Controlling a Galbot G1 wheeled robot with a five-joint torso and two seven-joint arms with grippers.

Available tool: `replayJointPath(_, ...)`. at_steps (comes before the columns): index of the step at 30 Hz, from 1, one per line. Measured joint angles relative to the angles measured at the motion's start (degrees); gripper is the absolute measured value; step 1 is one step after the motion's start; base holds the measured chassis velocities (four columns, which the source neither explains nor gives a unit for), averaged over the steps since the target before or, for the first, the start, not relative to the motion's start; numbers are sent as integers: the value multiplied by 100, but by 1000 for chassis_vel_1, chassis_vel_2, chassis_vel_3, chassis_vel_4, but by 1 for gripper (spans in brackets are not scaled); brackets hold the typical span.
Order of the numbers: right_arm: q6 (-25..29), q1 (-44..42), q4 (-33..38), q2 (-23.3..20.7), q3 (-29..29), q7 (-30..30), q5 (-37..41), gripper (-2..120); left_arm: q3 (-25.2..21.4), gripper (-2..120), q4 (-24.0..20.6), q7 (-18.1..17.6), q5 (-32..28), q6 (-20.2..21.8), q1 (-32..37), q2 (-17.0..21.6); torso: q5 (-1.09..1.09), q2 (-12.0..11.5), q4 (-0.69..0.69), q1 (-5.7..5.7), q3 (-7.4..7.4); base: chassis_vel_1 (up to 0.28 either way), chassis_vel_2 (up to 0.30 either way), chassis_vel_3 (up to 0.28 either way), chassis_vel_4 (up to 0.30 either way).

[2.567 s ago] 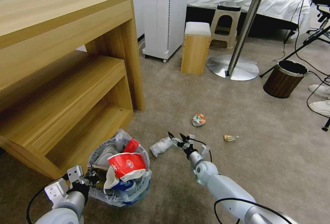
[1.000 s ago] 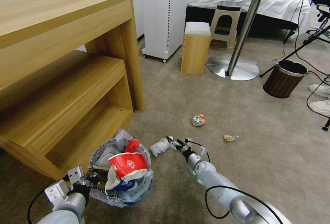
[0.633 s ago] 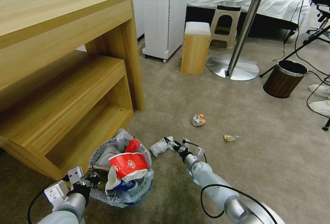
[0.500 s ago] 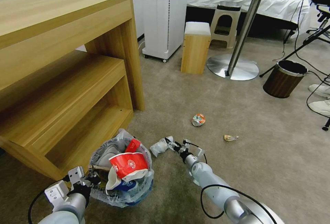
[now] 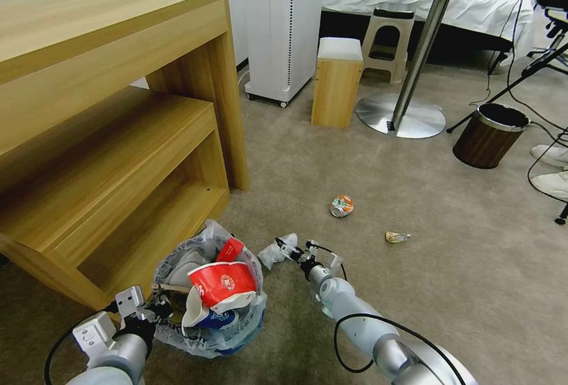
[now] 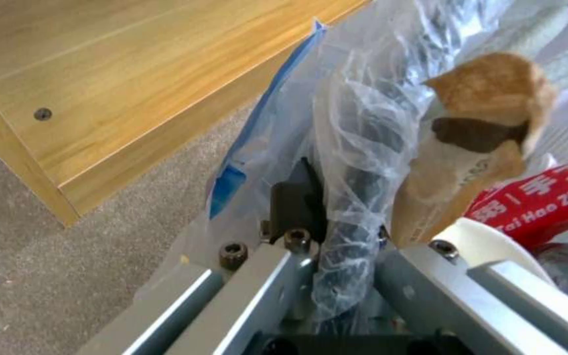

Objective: Pick up the trash bin and place the garbage on the floor into it.

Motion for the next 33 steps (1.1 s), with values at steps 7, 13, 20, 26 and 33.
replayJointPath(7,-37,13,-25,47,63,157,-79,90,28,0,-26,18,0,-31,48,-25,0,0,0,0,0,0,0,0,0)
replayJointPath(13,-59,-2,-44,35,97,221,-180,67,37,0,-94,30,-30,-48,129,-21,1,0,0,0,0,0,0,0,0)
replayJointPath(20,-59,-31,-58,16,147,235,-291,41,81,0,-94,41,-31,-69,136,-26,1,0,0,0,0,0,0,0,0)
replayJointPath(26,-59,-59,-76,-23,201,235,-387,19,88,0,-91,50,-23,-88,136,-24,1,0,0,0,0,0,0,0,0)
replayJointPath(33,42,-124,-44,-107,173,150,-478,0,74,0,-41,53,-18,-108,112,-14,1,0,0,0,0,0,0,0,0)
